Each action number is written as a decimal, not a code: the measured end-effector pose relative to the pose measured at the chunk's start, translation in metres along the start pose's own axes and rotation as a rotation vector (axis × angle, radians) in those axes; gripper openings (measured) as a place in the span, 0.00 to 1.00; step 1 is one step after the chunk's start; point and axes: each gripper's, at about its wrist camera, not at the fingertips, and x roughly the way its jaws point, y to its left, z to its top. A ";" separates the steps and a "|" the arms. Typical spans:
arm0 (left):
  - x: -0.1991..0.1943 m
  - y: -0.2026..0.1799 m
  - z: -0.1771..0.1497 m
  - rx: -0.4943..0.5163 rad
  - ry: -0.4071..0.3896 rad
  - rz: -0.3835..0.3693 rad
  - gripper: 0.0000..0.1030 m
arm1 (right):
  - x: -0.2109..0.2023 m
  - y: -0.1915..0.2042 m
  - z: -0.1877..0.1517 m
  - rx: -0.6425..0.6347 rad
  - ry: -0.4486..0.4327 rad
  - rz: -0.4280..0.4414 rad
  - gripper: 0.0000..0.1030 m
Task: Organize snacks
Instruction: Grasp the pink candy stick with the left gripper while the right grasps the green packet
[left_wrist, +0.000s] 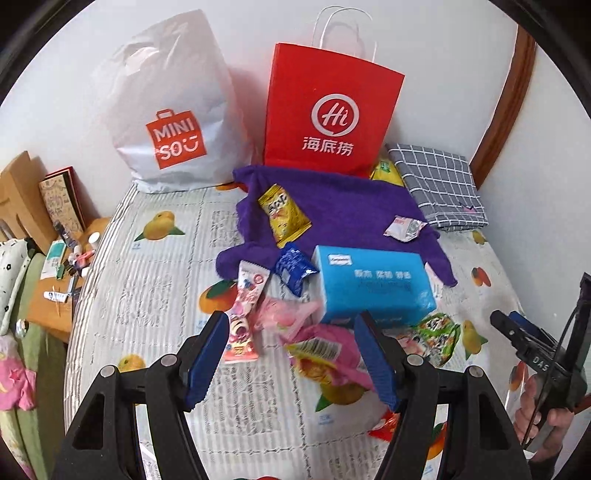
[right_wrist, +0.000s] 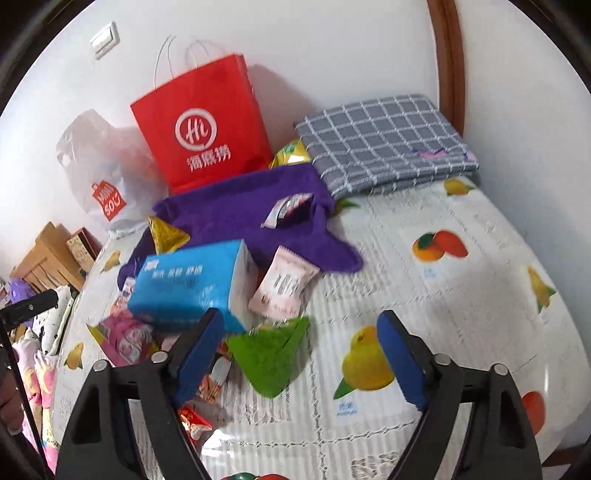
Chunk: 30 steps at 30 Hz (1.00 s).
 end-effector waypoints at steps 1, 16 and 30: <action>0.000 0.002 -0.002 0.002 -0.001 0.001 0.66 | 0.005 0.003 -0.003 -0.003 0.012 0.005 0.77; 0.026 0.037 -0.027 -0.037 0.033 0.008 0.66 | 0.079 0.035 -0.039 -0.092 0.160 0.001 0.55; 0.073 0.051 -0.021 -0.077 0.089 0.024 0.66 | 0.080 0.004 -0.039 -0.087 0.076 -0.062 0.47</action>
